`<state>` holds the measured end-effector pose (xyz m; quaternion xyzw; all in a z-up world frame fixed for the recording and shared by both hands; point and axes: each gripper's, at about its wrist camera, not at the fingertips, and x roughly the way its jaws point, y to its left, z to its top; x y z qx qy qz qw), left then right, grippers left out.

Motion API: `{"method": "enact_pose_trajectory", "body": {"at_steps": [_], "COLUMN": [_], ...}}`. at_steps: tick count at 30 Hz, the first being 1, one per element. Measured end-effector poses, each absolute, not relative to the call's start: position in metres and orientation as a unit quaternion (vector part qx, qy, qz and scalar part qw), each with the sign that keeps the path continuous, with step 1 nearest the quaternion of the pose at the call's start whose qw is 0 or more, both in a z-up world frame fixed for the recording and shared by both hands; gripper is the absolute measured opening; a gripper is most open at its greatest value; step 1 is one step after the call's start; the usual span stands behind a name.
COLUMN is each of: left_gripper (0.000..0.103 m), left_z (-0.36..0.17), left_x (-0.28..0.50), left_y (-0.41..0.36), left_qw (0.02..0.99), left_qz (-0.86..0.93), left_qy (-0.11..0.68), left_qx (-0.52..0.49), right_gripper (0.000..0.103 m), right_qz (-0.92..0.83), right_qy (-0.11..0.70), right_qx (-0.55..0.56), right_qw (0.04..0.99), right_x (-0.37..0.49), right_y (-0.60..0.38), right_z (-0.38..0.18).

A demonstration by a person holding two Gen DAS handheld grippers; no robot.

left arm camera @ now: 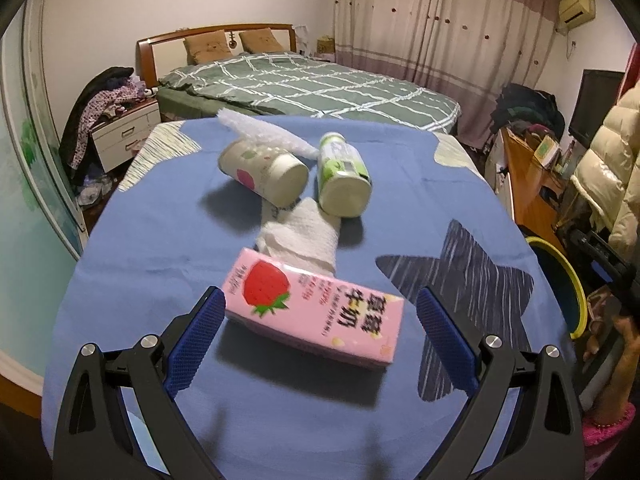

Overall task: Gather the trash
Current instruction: 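Carry the white box into the yellow bin and open the right gripper, then grasp the pink strawberry milk carton with the left gripper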

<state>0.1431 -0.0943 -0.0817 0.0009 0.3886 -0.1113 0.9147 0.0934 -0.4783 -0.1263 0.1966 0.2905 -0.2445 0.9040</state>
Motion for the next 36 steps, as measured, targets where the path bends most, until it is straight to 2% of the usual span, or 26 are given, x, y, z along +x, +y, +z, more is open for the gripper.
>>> {"method": "enact_pose_trajectory", "body": {"at_steps": [11,24,28,33,36], "left_gripper": [0.095,0.095,0.095,0.095,0.095], "left_z": [-0.114,-0.112,-0.102,-0.122,-0.131], "left_x": [0.148,0.151,0.140,0.142,0.148], "left_y": [-0.105,-0.048,-0.079,-0.126,-0.127], "left_qw": [0.900,0.905,0.913,0.896,0.889], "left_qz": [-0.096,-0.034,-0.074,-0.109,-0.097], "left_qy": [0.424,0.423,0.402,0.429,0.445], "left_qx": [0.022,-0.017,0.002,0.041,0.039], "right_gripper": [0.083,0.083,0.083,0.083,0.083], "right_qz": [-0.230,-0.224,-0.225,-0.223,-0.218], "right_qy": [0.306,0.309,0.308,0.309,0.311], "right_qx": [0.189,0.194,0.195,0.197,0.202], "right_qw": [0.904,0.904,0.904,0.903,0.903], "right_x": [0.105,0.107,0.107,0.109,0.110], "right_y": [-0.460,-0.461,-0.461,-0.462,-0.462], "right_z": [-0.136,-0.137,-0.136,-0.137,-0.139]}}
